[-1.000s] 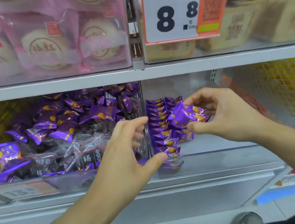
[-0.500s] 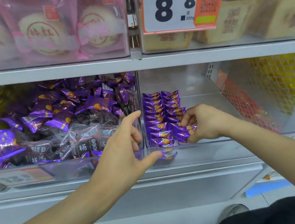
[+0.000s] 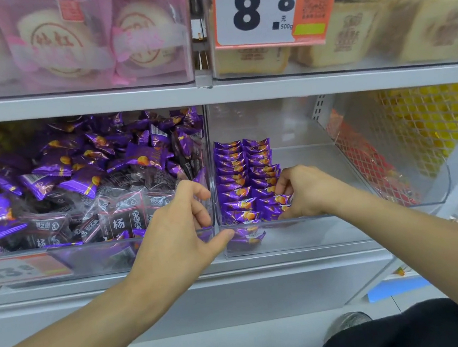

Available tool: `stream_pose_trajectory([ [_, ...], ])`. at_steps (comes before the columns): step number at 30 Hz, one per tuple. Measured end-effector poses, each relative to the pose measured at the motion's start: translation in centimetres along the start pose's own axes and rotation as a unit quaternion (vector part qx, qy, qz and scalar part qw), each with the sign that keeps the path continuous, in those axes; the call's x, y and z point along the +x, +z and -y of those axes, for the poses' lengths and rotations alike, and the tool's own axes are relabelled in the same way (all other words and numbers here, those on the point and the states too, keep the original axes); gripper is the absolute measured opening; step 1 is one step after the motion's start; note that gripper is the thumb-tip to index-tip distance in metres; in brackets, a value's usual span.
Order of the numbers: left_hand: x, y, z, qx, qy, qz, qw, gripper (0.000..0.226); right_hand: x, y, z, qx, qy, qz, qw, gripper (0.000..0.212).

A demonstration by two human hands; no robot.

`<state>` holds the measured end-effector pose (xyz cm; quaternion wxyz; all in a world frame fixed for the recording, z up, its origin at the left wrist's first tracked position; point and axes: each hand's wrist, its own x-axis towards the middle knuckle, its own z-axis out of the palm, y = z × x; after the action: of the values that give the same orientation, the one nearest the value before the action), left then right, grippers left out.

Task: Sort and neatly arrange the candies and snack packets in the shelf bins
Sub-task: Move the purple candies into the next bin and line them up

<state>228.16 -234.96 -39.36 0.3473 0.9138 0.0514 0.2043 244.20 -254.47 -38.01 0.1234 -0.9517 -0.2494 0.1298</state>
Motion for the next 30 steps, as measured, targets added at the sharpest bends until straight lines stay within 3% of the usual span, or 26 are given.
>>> stream_pose_trajectory([
  [23, 0.0, -0.4, -0.2, -0.008, 0.003, 0.014, 1.000, 0.052, 0.4, -0.6, -0.2, 0.017, 0.012, 0.003, 1.000, 0.044],
  [30, 0.6, -3.0, 0.3, 0.043, 0.056, 0.043, 0.997, 0.034, 0.6, -0.3, -0.4, 0.016, 0.013, 0.002, 1.000, 0.041],
])
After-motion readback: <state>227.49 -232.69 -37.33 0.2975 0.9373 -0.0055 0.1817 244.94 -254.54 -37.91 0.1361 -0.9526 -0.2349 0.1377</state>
